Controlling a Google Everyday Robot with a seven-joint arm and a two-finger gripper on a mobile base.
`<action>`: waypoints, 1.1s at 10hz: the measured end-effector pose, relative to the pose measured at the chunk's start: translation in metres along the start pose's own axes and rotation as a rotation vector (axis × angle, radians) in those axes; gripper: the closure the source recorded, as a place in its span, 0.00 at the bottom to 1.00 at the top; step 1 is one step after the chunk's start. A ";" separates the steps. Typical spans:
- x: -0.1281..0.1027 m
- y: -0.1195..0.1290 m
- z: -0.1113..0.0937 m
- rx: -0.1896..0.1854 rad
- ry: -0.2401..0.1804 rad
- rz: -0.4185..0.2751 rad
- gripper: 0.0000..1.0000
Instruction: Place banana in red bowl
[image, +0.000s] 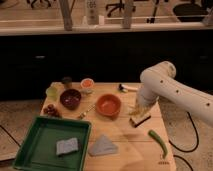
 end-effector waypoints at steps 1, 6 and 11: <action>0.002 -0.003 -0.001 0.005 -0.003 0.005 1.00; 0.018 -0.029 -0.002 0.048 -0.015 0.026 1.00; 0.023 -0.061 0.009 0.073 -0.027 0.037 1.00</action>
